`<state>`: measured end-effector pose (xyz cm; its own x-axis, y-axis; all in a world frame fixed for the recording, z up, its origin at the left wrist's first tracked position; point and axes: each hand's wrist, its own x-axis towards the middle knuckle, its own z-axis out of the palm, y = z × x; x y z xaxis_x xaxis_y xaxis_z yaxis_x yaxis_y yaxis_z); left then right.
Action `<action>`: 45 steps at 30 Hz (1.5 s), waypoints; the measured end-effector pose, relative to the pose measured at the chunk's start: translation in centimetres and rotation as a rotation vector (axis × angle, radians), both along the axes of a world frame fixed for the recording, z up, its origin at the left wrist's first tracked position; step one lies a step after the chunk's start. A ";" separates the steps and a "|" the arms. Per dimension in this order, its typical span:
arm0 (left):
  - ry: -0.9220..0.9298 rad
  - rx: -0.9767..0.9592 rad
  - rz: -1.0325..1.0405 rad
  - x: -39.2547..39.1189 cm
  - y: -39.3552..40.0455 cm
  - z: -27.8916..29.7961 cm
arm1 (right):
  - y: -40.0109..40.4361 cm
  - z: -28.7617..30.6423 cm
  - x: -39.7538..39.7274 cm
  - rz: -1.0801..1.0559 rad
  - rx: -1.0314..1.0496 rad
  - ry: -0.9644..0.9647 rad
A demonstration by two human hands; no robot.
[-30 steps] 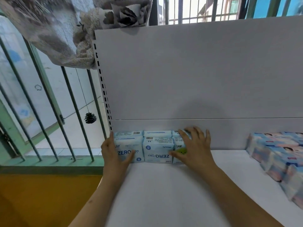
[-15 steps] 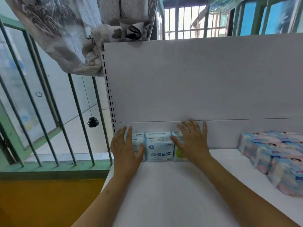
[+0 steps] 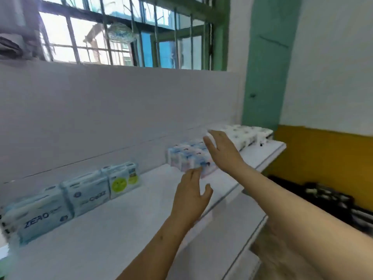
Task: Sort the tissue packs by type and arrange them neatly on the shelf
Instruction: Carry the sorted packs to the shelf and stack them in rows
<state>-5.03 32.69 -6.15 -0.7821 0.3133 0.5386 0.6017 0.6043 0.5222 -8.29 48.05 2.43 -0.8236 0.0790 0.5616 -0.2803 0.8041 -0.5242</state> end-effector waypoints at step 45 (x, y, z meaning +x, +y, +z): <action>-0.649 -0.917 -0.900 13.5 75.5 -37.9 | 73.2 -43.1 32.2 -1.134 -0.445 -1.101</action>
